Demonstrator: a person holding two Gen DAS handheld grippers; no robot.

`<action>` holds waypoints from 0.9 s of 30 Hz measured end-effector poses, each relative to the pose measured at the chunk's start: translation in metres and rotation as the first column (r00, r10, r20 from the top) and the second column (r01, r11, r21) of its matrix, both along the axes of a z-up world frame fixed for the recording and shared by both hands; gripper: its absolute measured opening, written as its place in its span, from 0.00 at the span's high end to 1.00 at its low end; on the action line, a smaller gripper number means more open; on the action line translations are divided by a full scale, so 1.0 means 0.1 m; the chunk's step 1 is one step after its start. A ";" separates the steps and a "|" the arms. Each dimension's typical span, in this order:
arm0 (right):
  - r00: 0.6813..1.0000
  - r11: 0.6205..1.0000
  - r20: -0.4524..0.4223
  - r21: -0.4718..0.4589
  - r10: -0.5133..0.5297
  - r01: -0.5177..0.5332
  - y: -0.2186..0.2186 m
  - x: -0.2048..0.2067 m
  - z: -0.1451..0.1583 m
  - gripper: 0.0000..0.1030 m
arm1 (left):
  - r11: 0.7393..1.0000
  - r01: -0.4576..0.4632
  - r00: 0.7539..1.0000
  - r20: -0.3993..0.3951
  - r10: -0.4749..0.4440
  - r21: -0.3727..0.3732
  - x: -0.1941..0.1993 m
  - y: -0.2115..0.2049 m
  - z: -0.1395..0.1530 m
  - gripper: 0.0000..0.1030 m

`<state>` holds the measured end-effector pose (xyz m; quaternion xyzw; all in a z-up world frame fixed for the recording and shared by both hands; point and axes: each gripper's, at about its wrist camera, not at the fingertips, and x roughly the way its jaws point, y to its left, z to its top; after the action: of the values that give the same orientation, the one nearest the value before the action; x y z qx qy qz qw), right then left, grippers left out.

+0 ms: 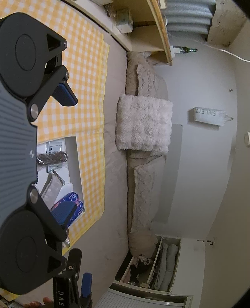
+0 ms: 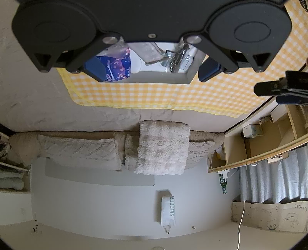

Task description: Organize soft objects

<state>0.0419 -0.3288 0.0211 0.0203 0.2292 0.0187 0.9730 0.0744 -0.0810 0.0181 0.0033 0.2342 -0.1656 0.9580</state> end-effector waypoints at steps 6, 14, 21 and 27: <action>1.000 1.000 0.023 0.002 -0.019 0.019 0.01 -0.22 -0.03 0.00 | 0.999 -0.038 0.999 0.026 0.038 0.018 -0.21 0.07 -0.04 0.00; 0.999 0.999 0.038 -0.025 -0.034 0.035 0.08 -0.45 -0.08 0.00 | 0.997 -0.041 0.999 0.032 0.039 0.072 -0.43 0.08 -0.15 0.00; 0.999 0.999 0.045 -0.041 -0.030 0.032 0.15 -0.61 -0.11 0.00 | 0.993 -0.075 0.997 0.040 0.072 0.086 -0.56 0.15 -0.22 0.00; 0.998 0.999 0.055 -0.048 -0.018 0.021 0.21 -0.70 -0.12 0.00 | 0.992 -0.074 0.997 0.043 0.070 0.106 -0.64 0.15 -0.26 0.00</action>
<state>-0.0281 -0.3080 0.0092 -0.0017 0.2028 0.0043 0.9792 0.0107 -0.0661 -0.0082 0.0498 0.2242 -0.1178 0.9661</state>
